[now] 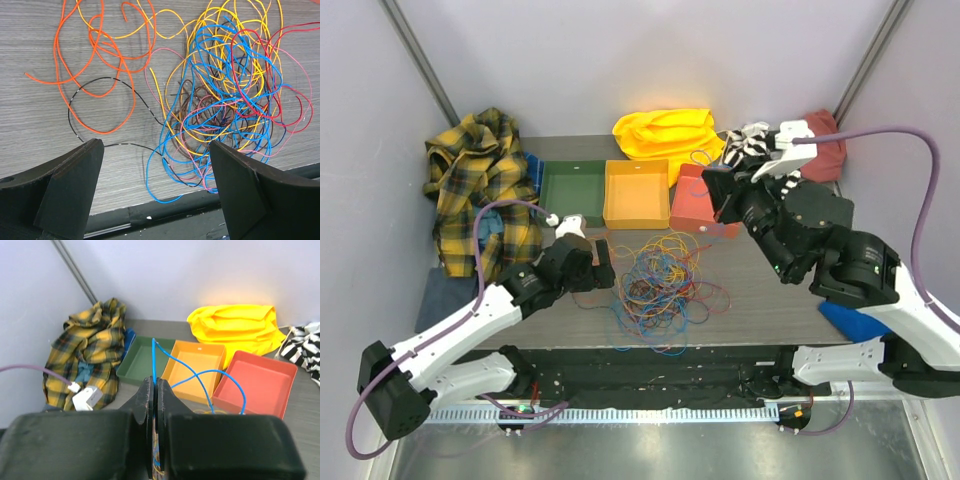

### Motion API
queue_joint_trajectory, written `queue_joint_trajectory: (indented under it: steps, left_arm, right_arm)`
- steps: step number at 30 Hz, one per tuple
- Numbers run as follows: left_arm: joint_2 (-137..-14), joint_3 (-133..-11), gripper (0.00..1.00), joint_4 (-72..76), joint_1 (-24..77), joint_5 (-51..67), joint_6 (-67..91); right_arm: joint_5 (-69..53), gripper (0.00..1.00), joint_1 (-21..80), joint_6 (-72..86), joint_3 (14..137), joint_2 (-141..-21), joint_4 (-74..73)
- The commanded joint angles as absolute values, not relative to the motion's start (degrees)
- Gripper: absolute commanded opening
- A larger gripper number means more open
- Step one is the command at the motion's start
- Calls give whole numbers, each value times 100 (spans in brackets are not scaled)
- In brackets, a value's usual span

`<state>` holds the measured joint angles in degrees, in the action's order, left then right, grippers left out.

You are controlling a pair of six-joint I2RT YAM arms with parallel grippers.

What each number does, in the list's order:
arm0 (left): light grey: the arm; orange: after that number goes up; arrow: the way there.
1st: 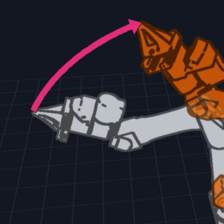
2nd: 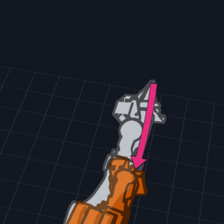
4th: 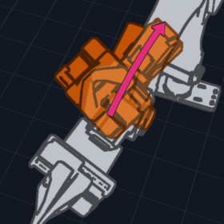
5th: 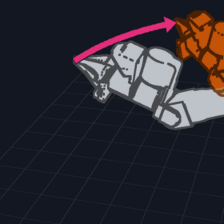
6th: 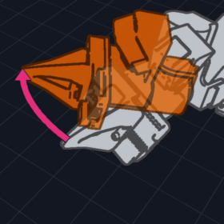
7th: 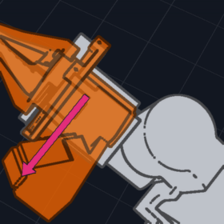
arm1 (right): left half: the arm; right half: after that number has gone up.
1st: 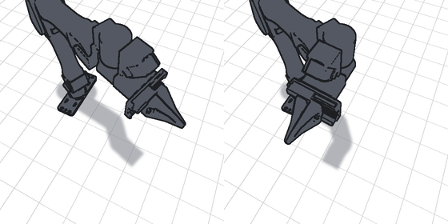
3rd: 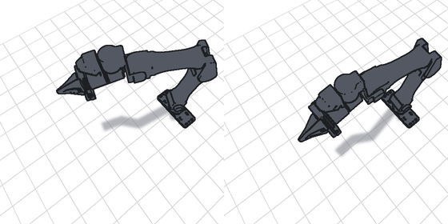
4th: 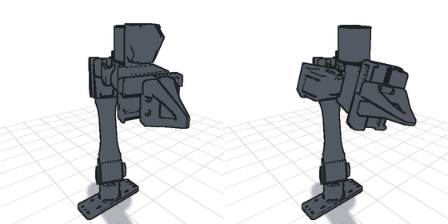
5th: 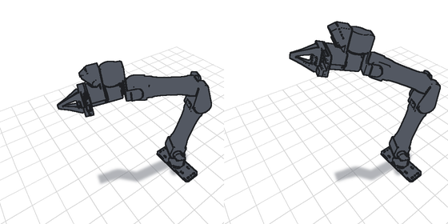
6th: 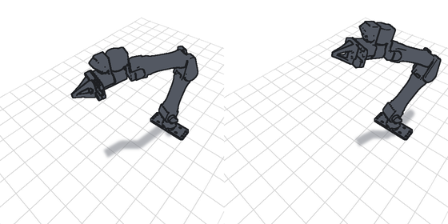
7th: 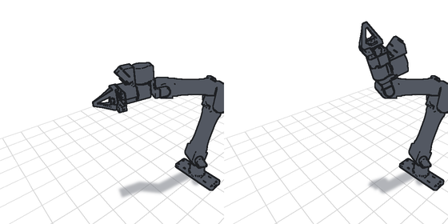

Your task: Untangle the cables

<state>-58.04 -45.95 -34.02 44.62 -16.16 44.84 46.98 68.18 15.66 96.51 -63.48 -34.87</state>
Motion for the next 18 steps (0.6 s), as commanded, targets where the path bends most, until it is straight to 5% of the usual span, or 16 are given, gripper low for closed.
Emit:
queue_joint_trajectory:
  steps: [1, 11, 18]
  left_arm:
    - [-5625, -4553, 93, -3120, 4474, -1767, 4553]
    - [-5450, -4360, 93, -3137, 4465, -1679, 4649]
    - [-4984, -4157, 93, -3365, 4474, -1723, 4649]
  right_arm:
    - [5115, 1, 6847, 1029, 10360, -6460, -3340]
    - [5889, 1, 6226, 834, 10363, -7040, -2795]
    - [3869, 1, 4108, 2354, 9493, -7347, -3041]
